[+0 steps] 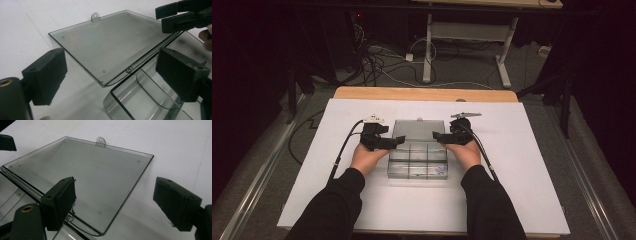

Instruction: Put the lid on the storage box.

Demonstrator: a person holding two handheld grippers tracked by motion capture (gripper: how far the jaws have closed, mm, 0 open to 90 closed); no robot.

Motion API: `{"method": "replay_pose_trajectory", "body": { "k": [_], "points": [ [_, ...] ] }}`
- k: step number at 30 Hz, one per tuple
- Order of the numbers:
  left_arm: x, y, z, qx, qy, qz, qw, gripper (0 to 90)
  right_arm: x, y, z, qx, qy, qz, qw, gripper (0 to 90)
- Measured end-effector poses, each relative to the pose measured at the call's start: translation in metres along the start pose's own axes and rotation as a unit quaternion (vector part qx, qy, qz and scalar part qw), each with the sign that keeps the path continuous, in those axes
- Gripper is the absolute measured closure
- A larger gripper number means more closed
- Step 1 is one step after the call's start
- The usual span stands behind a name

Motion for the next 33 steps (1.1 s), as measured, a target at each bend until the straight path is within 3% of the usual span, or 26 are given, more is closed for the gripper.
{"method": "replay_pose_trajectory", "body": {
  "k": [14, 18, 22, 26, 33],
  "points": [
    [-0.0052, -0.0077, 0.0014, 0.003, 0.006, -0.014, 0.9999, 13.5, -0.0027, -0.0076, -0.0054, 0.008, -0.055, 0.033, 0.9979, 20.8],
    [-0.0058, -0.0079, 0.0020, 0.002, 0.008, -0.015, 0.9999, 13.9, -0.0038, -0.0094, -0.0069, 0.018, -0.086, 0.057, 0.9945, 22.6],
    [-0.0056, -0.0078, 0.0023, 0.004, 0.006, -0.013, 0.9999, 14.1, -0.0036, -0.0095, -0.0073, 0.021, -0.096, 0.063, 0.9932, 25.9],
    [-0.0051, -0.0071, 0.0022, 0.007, 0.006, -0.012, 0.9999, 14.1, -0.0045, -0.0084, -0.0076, 0.026, -0.116, 0.078, 0.9899, 31.2],
    [-0.0019, -0.0063, 0.0027, 0.008, 0.012, -0.003, 0.9999, 14.7, 0.0001, -0.0029, -0.0047, 0.014, -0.096, 0.067, 0.9931, 38.5]
  ]
}}
Point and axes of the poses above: each handheld gripper's, and its own axes: y roughly backward along the jaws, z roughly out of its top, x roughly to its left, the point moved 2 cm from there along -y, roughly forward along the jaws, and after that the axes turned 7 degrees about -x, right-handed, at the moved point
